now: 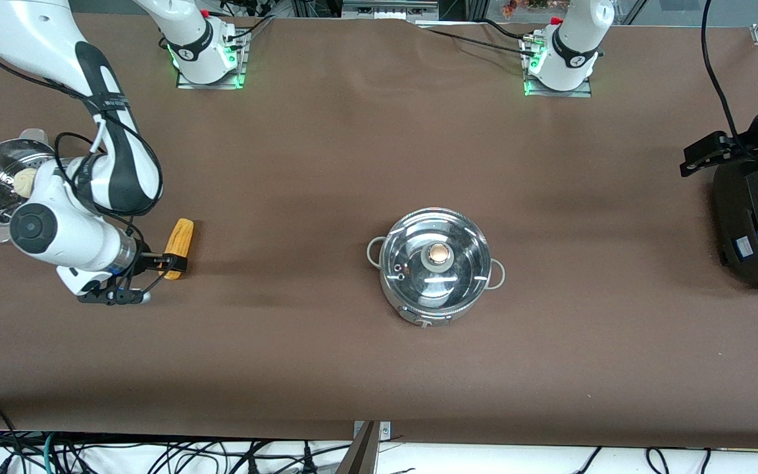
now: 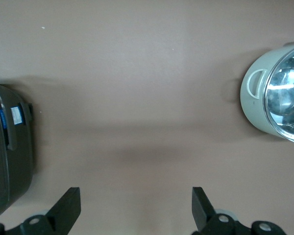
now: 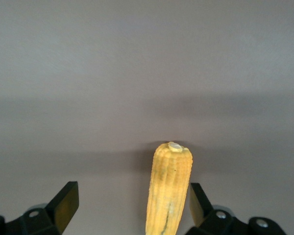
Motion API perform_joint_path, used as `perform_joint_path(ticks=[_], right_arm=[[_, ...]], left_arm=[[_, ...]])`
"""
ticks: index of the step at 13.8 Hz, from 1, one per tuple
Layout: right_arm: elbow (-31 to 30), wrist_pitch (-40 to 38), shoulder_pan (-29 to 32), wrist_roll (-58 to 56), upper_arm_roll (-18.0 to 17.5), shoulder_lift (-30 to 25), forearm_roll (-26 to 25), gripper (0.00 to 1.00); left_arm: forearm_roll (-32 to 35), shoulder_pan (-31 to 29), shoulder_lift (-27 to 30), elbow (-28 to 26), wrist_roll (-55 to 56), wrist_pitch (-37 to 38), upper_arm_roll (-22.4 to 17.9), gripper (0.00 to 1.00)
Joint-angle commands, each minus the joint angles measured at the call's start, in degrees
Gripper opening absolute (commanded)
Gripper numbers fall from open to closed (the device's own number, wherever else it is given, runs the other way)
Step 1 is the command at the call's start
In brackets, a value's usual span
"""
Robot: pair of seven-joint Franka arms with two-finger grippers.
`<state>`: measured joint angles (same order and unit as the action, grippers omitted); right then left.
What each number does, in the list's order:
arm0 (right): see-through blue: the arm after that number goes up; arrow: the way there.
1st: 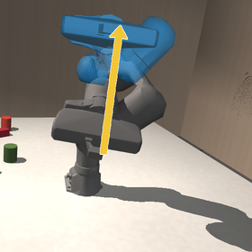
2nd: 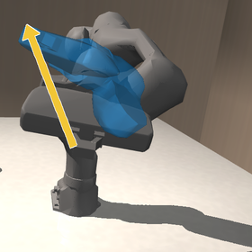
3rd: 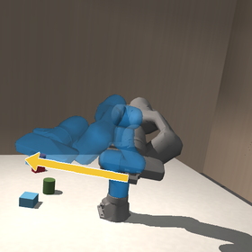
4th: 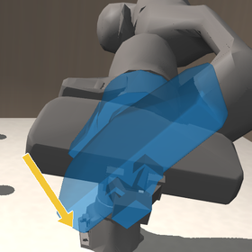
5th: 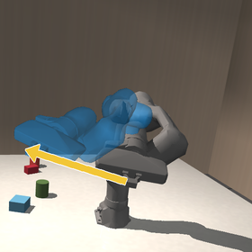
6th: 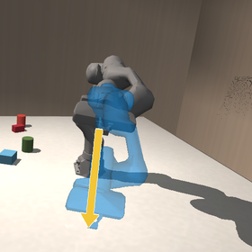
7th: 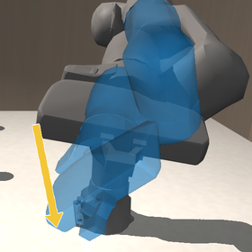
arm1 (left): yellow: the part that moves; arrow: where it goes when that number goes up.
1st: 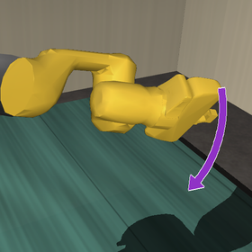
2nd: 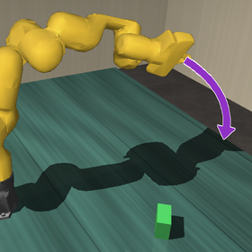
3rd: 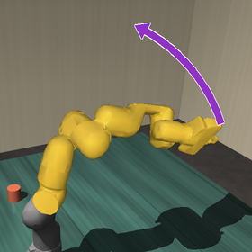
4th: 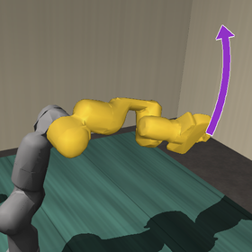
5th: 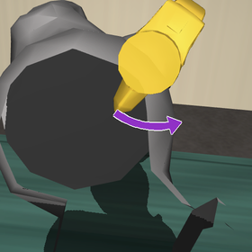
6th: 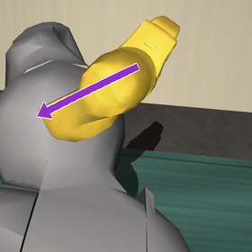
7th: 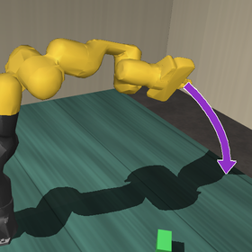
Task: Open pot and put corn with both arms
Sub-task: 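Reach the right gripper to the corn while the left gripper approaches the pot, then grasp the corn with the right gripper while the left gripper grasps the lid knob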
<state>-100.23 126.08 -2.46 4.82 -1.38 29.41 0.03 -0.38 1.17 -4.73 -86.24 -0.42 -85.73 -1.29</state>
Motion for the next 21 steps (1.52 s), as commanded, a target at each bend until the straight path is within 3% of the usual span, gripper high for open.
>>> perform_joint_path(ticks=[1, 3, 5, 8, 15, 18, 21], right_arm=[[-5.5, 3.3, 0.4, -0.3, 1.1, -2.2, -0.1, 1.00], [-7.6, 5.0, 0.5, -0.7, 1.6, -2.2, -0.1, 1.00], [-10.6, 7.9, 0.5, -1.8, 2.2, -2.8, -0.1, 1.00], [-13.2, 8.7, 0.5, -2.8, 2.9, -3.8, -0.1, 1.00], [-19.1, 15.7, 0.5, -2.8, 3.0, -4.9, -0.1, 1.00], [-19.1, 17.4, 0.5, -2.8, 3.0, -4.0, -0.1, 1.00], [-19.1, 20.1, 0.4, -2.8, 2.9, -2.4, -0.1, 1.00]], left_arm=[[0.2, -0.1, -1.0, -0.6, -1.2, 1.0, 1.4, 1.00], [-0.2, -0.4, -1.2, -0.4, -2.5, 1.3, 1.5, 1.00], [-0.1, -0.3, -2.4, 0.1, -0.7, 1.0, 4.8, 1.00], [-1.9, -0.2, -4.5, 0.3, 13.6, 0.2, 11.2, 1.00], [-3.7, 1.0, -11.6, -0.1, 27.4, -13.8, 20.3, 1.00], [-0.4, 7.0, -14.7, 0.3, 34.3, -15.1, 20.4, 1.00], [1.1, 10.2, -16.3, -1.5, 36.7, -21.0, 20.3, 1.00]])
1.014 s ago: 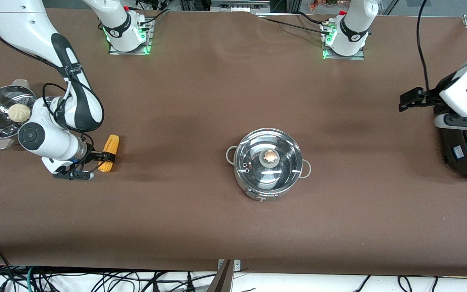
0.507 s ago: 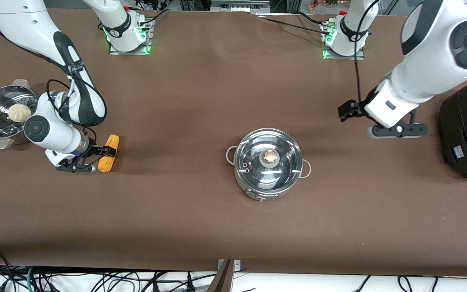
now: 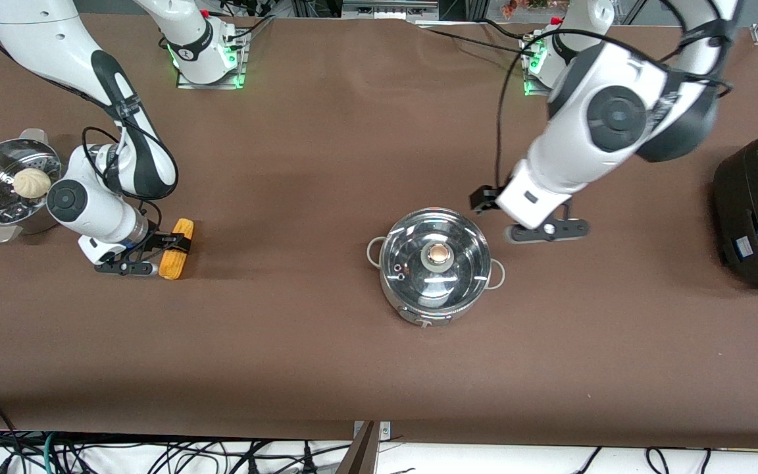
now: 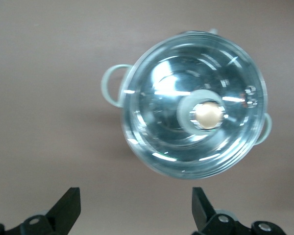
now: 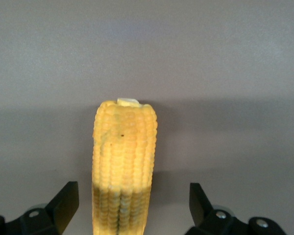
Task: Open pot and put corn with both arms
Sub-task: 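Grasp the corn with the right gripper while the left gripper grasps the lid knob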
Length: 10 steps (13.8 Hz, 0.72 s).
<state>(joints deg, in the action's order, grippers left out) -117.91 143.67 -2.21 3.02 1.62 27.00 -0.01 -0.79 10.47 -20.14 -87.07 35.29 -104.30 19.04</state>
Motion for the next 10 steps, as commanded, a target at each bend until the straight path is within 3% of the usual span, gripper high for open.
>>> perform_joint_path(ticks=[1, 2, 5, 9, 10], right_arm=[[-1.4, 2.8, 0.2, -1.0, -0.1, 0.3, -0.1, 1.00], [-1.4, 2.9, 0.2, -0.9, -0.2, 0.5, 0.1, 0.99], [-1.4, 2.9, 0.2, -0.9, -0.2, 0.6, 0.2, 0.64], [-1.4, 2.2, 0.2, -1.1, -0.4, 0.5, 0.2, 0.27], [-1.4, 2.1, 0.2, -1.3, -0.4, 0.5, 0.2, 0.21]], left_arm=[[1.0, 1.3, -2.5, -0.5, 0.6, -3.7, 0.0, 1.00], [0.9, 2.4, -3.6, -0.4, 0.6, -5.5, 0.0, 1.00], [1.4, 4.3, -7.7, 0.1, 0.6, -10.3, -0.1, 1.00], [2.1, 6.5, -10.8, 0.9, 0.1, -15.6, -1.3, 1.00], [5.1, 7.4, -11.1, 1.1, -2.1, -15.8, -2.0, 1.00]])
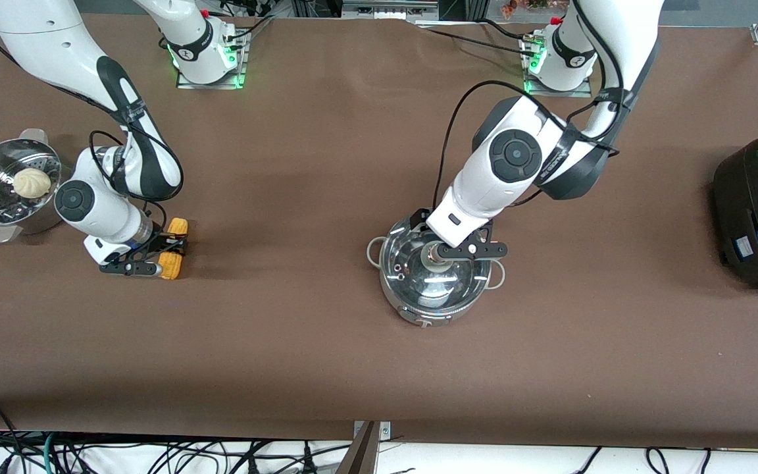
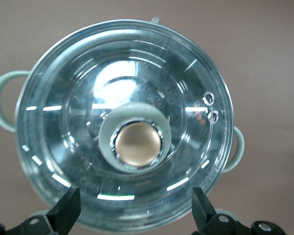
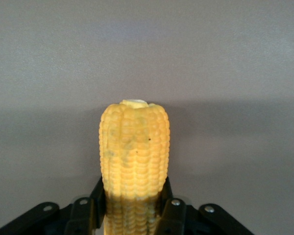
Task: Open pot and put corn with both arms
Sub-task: 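Grasp the corn with the right gripper while the left gripper grasps the lid knob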
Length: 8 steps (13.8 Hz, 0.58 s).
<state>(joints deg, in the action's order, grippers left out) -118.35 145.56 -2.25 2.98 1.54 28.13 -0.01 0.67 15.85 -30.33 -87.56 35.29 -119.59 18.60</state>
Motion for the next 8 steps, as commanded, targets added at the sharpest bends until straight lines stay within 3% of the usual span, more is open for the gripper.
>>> perform_joint_path(ticks=[1, 8], right_arm=[[-0.7, 0.2, 0.2, -1.3, -0.4, -0.8, 0.2, 0.16], [4.9, -10.6, 0.1, -1.1, -1.6, -3.8, 0.2, 0.13]], left_arm=[[6.4, 2.4, -1.2, 2.3, -3.2, -0.6, -1.6, 1.00], [6.6, 2.5, -3.5, 3.1, -2.9, -3.9, -1.6, 0.99]])
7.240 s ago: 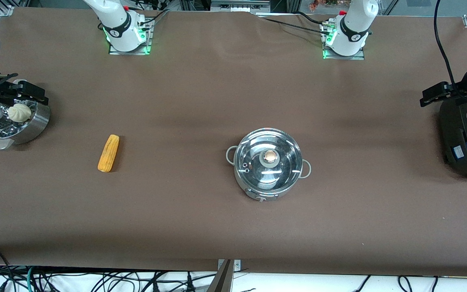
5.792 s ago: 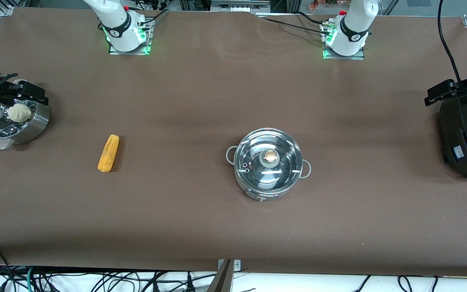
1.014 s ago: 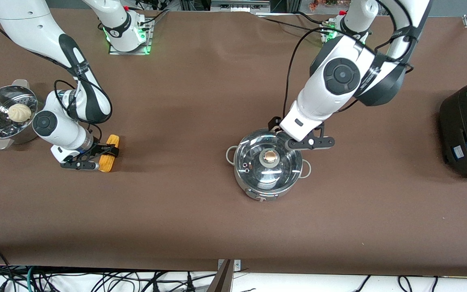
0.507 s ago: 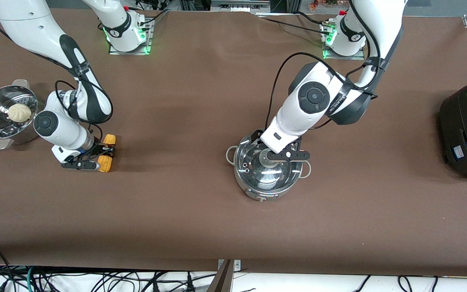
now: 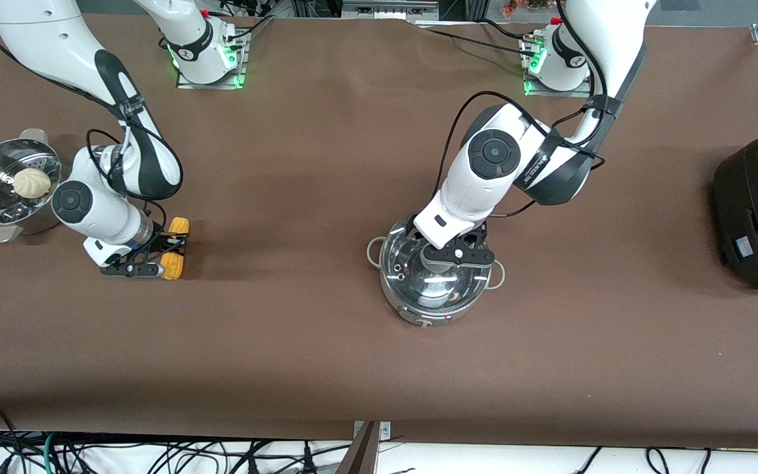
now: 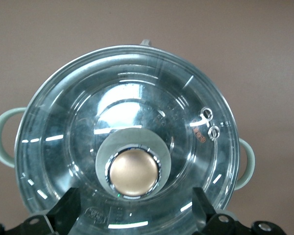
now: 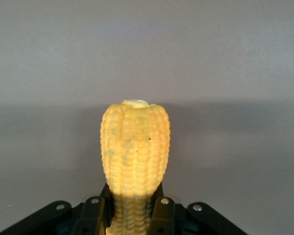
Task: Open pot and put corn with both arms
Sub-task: 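Grasp the corn with the right gripper while the left gripper grasps the lid knob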
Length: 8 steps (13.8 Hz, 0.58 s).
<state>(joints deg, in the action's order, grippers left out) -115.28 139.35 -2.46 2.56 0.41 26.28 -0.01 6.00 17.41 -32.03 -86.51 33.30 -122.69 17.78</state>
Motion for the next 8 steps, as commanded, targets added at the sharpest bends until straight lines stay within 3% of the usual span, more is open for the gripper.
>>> perform_joint_path(ticks=[1, 6, 8], right_arm=[[2.9, -5.9, 0.3, -0.8, -0.5, -2.5, 0.2, 0.13], [9.1, -14.9, 0.2, -0.8, -1.2, -3.6, 0.2, 0.13], [10.4, -16.3, 0.2, -1.0, -1.3, -3.7, 0.2, 0.13]], left_arm=[[1.3, 1.1, -2.2, 2.0, -0.9, -1.2, -0.8, 0.99], [1.4, 1.3, -3.0, 2.8, -1.1, -2.5, -1.1, 0.89], [1.5, 1.3, -3.0, 2.8, -1.3, -2.5, -1.1, 0.76]])
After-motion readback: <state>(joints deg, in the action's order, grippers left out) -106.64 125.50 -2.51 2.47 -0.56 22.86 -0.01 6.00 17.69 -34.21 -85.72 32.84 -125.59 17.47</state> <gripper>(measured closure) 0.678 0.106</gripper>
